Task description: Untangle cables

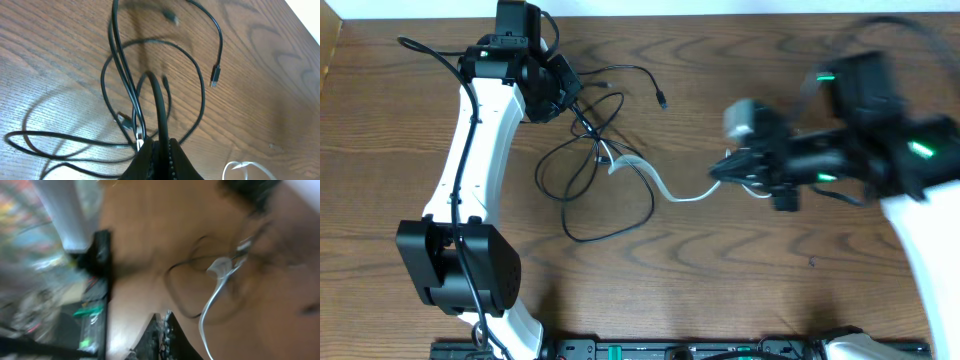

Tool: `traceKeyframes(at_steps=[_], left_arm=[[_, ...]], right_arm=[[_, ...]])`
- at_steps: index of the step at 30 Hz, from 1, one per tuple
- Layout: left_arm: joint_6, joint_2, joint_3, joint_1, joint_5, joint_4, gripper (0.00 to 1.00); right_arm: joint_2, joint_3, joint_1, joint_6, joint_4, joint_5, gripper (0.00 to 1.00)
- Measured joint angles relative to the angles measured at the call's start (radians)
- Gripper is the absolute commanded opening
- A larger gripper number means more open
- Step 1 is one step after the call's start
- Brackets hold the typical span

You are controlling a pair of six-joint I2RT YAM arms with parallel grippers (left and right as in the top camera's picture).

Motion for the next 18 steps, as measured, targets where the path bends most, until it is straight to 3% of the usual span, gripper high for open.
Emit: traceKeyframes(at_steps=[2,5,8,12,18], left_arm=[[0.003,0.000,0.000,0.000,-0.004,0.000,0.32],[0.030,0.000,0.000,0.000,-0.021,-0.002,0.72],[0.118,0.000,-0.001,0.000,-0.030,-0.003,0.93],[0.235,0.001,-0.004,0.000,-0.035,-0.022,0.93],[0.310,0.004,-0.046,0.000,-0.039,-0.027,0.78]], right_arm=[[-0.047,0.002,-0.053,0.040,0.024,-0.018,0.01],[-0.068,0.003,-0.109,0.097,0.028,-0.026,0.01],[-0.046,0.002,-0.123,0.146,0.029,-0.011,0.01],[0.017,0.002,-0.123,0.191,0.029,0.015,0.01],[0.119,0.002,-0.123,0.213,0.029,0.032,0.01]])
